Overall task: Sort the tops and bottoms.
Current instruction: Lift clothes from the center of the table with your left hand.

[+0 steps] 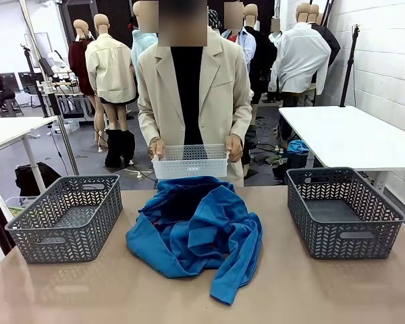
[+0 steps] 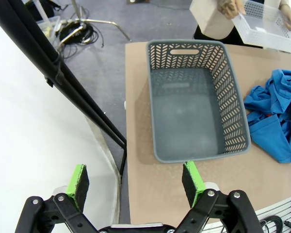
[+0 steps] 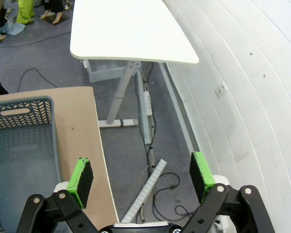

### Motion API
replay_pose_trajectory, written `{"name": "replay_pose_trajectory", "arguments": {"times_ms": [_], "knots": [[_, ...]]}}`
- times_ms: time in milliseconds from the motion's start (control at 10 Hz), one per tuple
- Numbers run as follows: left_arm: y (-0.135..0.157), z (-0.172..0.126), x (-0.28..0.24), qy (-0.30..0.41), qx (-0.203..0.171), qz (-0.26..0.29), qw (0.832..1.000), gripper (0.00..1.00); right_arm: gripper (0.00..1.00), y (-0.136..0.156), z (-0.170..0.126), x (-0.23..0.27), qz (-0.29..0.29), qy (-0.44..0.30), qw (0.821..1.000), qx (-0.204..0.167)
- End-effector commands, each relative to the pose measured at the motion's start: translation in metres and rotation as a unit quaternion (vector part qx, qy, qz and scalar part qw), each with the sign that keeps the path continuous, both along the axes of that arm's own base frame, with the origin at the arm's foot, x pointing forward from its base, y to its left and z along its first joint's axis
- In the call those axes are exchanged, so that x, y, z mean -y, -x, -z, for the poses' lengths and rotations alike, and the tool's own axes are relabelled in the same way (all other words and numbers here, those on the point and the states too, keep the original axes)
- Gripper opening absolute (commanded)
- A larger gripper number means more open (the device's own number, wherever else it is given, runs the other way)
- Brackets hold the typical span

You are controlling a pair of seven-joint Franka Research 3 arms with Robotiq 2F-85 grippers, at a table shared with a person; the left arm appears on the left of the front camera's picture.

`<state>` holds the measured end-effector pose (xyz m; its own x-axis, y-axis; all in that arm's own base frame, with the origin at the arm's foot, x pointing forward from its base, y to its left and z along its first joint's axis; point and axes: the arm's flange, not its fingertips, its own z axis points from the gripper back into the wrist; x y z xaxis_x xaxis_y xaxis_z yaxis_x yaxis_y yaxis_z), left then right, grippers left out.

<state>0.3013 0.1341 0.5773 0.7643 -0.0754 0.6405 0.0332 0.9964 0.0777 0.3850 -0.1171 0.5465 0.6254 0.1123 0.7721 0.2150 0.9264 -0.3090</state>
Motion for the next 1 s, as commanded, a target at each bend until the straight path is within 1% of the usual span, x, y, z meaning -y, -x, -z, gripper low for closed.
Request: {"name": "replay_pose_trajectory", "arguments": {"times_ms": [0, 900], "knots": [[0.0002, 0.0005, -0.0019, -0.002, 0.0, -0.001, 1.0, 1.0, 1.0, -0.0002, 0.0001, -0.001, -0.003, 0.008, 1.0, -0.003], [0.0002, 0.0005, -0.0019, -0.002, 0.0, -0.001, 1.0, 1.0, 1.0, -0.0002, 0.0001, -0.001, -0.003, 0.008, 1.0, -0.003]]}}
